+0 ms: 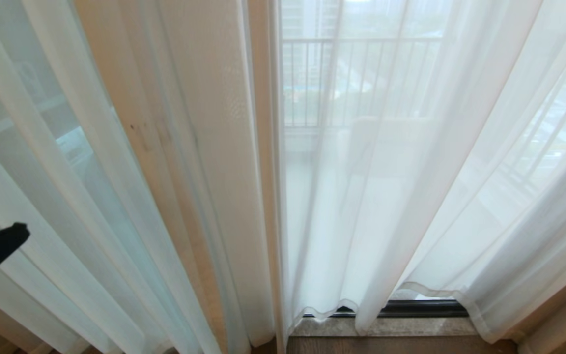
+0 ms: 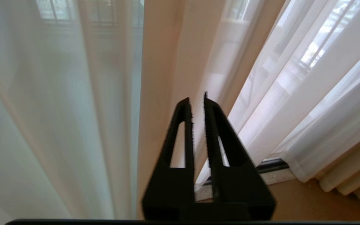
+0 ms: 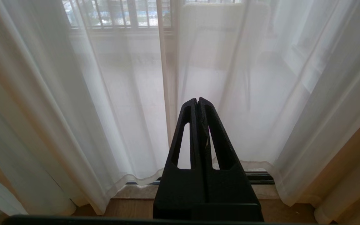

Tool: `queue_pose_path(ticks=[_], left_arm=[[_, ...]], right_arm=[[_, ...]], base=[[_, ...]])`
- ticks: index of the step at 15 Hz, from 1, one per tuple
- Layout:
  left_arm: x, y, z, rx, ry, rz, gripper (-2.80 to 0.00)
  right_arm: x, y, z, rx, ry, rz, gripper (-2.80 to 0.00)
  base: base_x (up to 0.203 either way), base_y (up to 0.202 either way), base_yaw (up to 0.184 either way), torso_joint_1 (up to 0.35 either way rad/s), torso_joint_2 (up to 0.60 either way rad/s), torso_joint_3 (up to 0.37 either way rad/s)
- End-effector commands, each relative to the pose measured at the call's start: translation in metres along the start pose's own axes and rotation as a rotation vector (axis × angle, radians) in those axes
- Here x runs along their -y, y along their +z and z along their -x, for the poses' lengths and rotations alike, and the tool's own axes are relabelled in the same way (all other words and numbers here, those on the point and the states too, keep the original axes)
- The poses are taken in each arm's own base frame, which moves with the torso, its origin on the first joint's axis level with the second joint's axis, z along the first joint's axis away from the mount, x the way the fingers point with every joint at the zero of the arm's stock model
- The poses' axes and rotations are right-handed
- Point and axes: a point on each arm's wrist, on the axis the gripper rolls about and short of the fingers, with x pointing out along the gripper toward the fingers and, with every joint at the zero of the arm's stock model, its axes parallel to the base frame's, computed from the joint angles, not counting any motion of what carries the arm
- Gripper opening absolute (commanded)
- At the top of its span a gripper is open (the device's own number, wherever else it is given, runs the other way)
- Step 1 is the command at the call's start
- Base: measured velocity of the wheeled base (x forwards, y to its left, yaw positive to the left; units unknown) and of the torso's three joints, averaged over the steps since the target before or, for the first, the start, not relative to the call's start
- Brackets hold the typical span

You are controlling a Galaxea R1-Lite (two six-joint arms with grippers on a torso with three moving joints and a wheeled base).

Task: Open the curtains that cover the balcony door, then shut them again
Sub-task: Pull the inner curtains open on both sides

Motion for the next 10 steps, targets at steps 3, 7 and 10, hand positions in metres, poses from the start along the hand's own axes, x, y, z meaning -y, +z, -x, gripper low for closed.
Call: queue_pose_path(ticks=[3, 7, 10], left_arm=[[-0.009, 0.01, -0.052, 0.004, -0.044, -0.004, 0.0], [-0.005, 0.008, -0.056, -0.011, -0.087, -0.006, 0.0], [-0.005, 0.004, -0.057, -0.026, -0.093, -0.013, 0.0]], right_arm=[[0.0, 0.0, 0.0, 0.001, 0.0, 0.0, -2.8], [0.0, 0.0, 0.0, 0.001, 0.0, 0.0, -2.8], [0.0, 0.0, 0.0, 0.0, 0.0, 0.0, -2.8]], base=[[0.0, 0.0, 0.0, 0.0, 0.0, 0.0], [0.0, 0.0, 0.0, 0.0, 0.0, 0.0], [0.0, 0.0, 0.0, 0.0, 0.0, 0.0]])
